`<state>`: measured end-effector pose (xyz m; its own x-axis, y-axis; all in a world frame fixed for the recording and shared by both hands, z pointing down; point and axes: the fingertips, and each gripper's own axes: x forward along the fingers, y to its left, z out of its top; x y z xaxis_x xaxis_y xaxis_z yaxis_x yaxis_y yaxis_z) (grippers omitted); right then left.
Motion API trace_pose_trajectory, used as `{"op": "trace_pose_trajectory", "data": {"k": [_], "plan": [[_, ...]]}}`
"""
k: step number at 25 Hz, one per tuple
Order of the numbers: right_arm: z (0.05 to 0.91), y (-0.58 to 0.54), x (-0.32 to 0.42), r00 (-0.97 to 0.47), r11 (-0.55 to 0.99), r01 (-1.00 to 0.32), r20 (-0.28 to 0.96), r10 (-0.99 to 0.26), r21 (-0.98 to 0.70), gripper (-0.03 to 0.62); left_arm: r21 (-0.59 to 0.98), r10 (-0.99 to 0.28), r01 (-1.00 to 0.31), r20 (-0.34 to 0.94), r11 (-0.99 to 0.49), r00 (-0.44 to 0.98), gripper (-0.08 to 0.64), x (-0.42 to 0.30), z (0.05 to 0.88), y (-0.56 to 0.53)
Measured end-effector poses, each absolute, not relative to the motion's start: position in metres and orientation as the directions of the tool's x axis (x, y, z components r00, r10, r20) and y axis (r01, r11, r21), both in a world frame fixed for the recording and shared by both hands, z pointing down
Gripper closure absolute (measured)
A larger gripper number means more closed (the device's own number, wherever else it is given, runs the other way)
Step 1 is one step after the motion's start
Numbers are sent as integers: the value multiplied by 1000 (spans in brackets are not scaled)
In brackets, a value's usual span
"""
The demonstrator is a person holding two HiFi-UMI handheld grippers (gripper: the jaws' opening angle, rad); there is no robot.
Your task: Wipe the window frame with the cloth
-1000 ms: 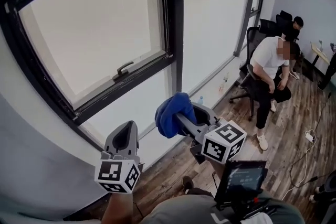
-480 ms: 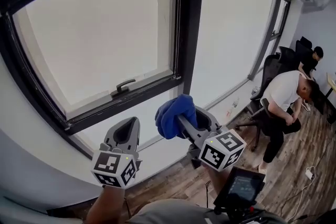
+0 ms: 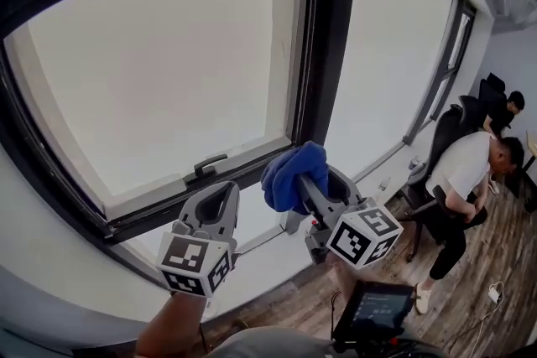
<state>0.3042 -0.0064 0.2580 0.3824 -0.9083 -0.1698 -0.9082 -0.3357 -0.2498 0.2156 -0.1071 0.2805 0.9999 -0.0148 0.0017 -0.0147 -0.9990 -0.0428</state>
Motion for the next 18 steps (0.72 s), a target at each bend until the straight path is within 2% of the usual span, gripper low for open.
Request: {"op": "trace_pose_trajectory", "data": {"k": [9, 18], "plan": [[237, -83, 343, 436, -387, -884, -163, -885, -261, 422, -47, 81, 80, -31, -996, 996, 551, 259, 247, -178], [199, -104, 406, 441, -385, -883, -193, -876, -269, 422, -49, 85, 81, -92, -996, 992, 551, 310, 216, -206]]}}
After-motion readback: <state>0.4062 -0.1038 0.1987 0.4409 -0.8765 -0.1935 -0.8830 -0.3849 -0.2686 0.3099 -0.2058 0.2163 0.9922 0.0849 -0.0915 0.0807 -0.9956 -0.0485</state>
